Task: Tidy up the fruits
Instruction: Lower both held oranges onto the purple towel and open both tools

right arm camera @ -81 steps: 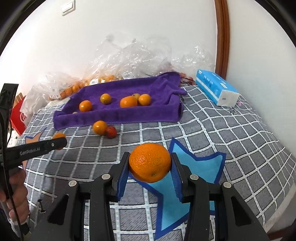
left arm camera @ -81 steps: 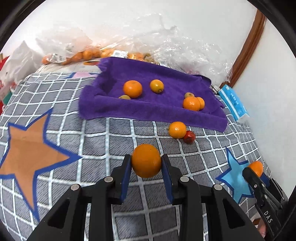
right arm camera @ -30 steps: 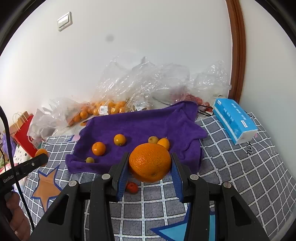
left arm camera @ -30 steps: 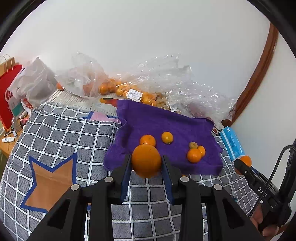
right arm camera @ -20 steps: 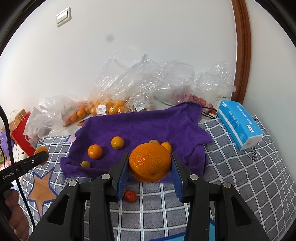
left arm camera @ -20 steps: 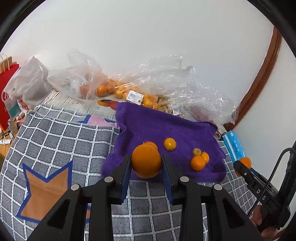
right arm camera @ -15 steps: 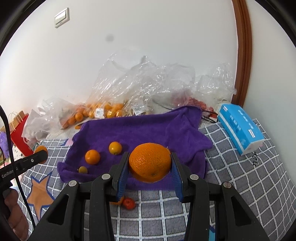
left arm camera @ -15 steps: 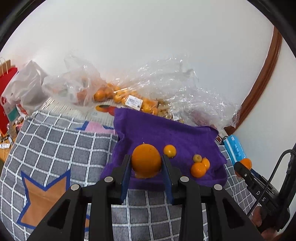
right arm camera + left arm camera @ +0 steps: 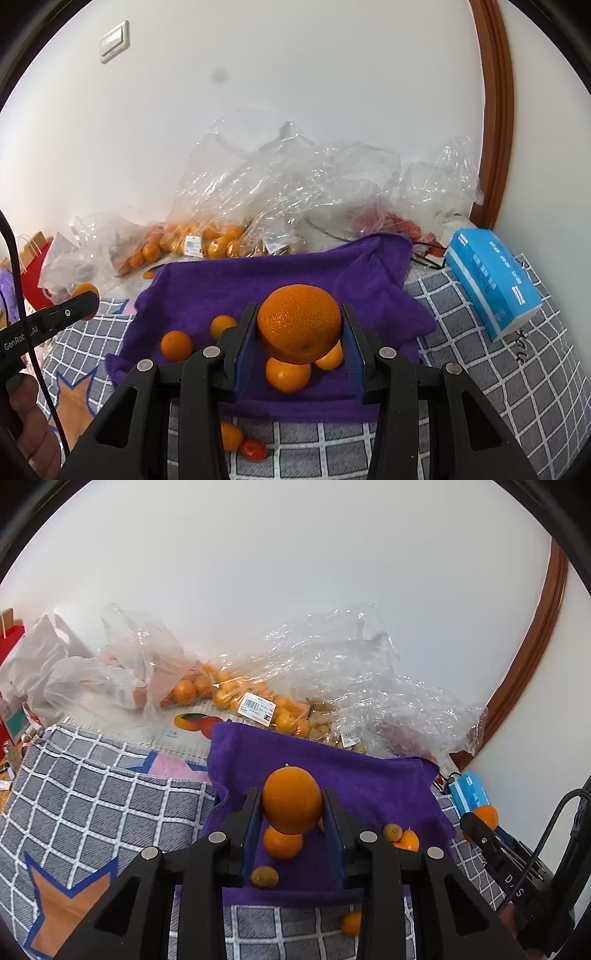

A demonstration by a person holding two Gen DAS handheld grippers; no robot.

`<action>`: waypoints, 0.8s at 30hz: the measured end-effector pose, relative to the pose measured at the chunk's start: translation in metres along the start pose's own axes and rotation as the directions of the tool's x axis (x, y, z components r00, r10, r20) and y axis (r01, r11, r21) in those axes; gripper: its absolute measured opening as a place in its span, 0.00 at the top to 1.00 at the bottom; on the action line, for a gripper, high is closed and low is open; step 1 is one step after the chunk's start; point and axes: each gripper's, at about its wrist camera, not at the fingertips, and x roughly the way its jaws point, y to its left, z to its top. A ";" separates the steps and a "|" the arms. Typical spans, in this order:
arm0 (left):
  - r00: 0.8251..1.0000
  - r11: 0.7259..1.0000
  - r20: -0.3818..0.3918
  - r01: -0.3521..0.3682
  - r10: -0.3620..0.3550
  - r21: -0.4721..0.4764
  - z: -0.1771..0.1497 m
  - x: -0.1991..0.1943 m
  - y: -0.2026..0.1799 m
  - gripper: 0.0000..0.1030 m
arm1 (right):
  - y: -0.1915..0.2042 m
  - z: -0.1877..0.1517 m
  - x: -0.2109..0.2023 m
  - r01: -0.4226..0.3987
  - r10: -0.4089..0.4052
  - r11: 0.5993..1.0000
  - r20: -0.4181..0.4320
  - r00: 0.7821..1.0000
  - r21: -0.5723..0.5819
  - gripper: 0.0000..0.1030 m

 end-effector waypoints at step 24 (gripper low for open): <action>0.998 0.997 -0.044 -0.055 0.053 -0.046 0.025 0.045 0.032 0.70 | -0.033 0.019 0.038 0.074 -0.074 0.997 -0.010 0.997 0.022 0.59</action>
